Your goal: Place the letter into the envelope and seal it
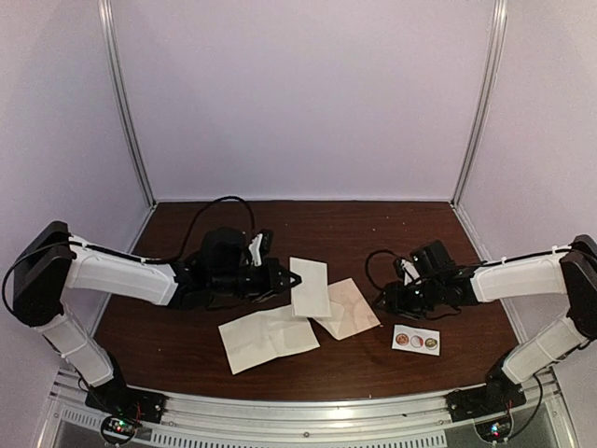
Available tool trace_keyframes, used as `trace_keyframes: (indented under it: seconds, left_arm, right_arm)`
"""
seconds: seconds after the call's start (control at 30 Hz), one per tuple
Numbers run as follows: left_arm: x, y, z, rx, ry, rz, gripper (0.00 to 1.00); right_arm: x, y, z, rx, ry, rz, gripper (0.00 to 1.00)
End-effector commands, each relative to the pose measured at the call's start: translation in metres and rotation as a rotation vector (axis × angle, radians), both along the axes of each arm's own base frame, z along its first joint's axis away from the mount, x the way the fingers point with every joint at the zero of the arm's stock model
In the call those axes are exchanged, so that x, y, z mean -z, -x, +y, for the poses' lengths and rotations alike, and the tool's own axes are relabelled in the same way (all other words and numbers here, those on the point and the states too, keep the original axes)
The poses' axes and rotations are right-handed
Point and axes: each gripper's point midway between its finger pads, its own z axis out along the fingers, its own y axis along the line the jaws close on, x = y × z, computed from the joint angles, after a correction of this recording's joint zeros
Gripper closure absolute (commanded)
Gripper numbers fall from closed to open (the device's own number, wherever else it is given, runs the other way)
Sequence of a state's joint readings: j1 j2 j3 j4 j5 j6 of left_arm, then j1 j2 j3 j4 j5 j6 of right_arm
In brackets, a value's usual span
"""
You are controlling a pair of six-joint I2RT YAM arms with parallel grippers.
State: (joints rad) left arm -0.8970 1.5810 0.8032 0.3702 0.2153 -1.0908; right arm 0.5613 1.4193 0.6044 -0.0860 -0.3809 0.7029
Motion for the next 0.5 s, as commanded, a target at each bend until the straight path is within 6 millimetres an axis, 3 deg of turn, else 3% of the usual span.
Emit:
trace_keyframes:
  seconds: [0.0,0.47]
  left_arm:
    - [-0.02,-0.011,-0.02,-0.027,0.103,-0.006,1.0]
    - [0.034,-0.014,-0.015,-0.062,-0.011,0.072,1.0]
  right_arm:
    - [0.0,0.004,0.008,-0.032,-0.055,-0.014,0.43]
    - [0.016,0.019,0.024,-0.092,-0.09,0.039,0.45]
